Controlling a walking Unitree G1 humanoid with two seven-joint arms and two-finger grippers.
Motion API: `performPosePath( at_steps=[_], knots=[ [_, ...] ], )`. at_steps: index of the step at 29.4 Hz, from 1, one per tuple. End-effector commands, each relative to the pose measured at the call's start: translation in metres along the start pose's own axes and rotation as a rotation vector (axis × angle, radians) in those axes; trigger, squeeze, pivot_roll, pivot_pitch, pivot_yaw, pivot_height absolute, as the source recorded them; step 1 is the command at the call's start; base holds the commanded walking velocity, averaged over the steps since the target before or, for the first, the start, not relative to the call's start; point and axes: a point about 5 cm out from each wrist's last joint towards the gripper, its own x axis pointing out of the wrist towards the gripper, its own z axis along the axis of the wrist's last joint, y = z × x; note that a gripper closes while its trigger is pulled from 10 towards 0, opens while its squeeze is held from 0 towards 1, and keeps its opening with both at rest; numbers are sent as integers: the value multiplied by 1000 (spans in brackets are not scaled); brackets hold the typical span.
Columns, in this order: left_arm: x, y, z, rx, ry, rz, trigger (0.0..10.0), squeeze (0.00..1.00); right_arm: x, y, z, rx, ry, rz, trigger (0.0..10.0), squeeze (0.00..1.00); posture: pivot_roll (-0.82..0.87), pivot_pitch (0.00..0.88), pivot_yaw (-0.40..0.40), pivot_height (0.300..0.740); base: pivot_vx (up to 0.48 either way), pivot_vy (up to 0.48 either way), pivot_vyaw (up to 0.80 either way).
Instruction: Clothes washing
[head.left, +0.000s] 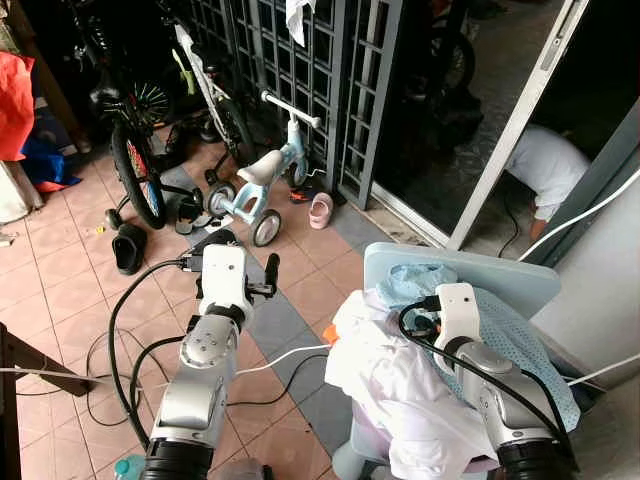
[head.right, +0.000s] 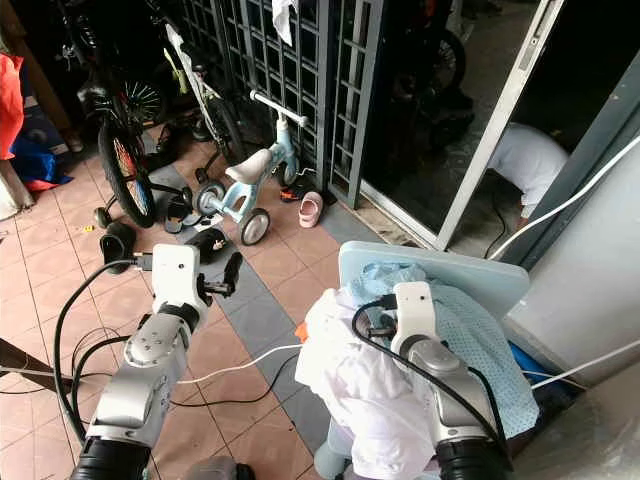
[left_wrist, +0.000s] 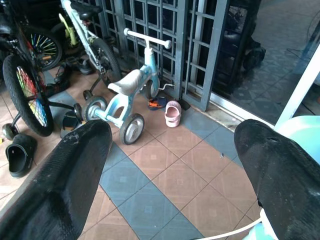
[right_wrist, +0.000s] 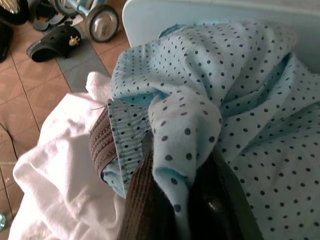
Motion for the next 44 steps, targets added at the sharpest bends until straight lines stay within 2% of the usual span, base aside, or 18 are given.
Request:
performPosePath(
  at_steps=[1,11,12,13,14,15,41,44],
  knots=[
    [1,-3,2,14,-7,-16,10000,0,-2,0,18,18,-90,-9,0,0,-52,0,10,740,0,0,0],
    [3,-3,2,11,-3,-11,10000,0,-2,1,21,60,-133,-18,0,0,-53,0,9,740,-59,0,0],
    [3,-3,2,11,-3,-11,10000,0,-2,2,22,63,-135,-13,3294,0,-53,0,10,740,-326,0,0],
    [3,-3,2,11,-3,-12,10000,0,-2,2,22,65,-135,-12,8902,0,-53,0,10,740,-337,0,0],
    [3,-3,2,11,-3,-12,10000,0,-2,2,22,67,-135,-12,8902,0,-53,0,10,740,-337,0,0],
    [3,-3,2,11,-3,-12,10000,0,-2,3,22,68,-134,-8,10000,0,-53,0,11,740,-341,0,0],
    [3,-3,2,7,3,-9,10000,0,0,5,25,83,-149,0,10000,0,-55,0,11,740,-313,0,0],
    [4,-4,2,6,4,-12,10000,0,0,4,29,91,-177,-9,10000,0,-54,0,12,740,-283,0,0]
  ],
)
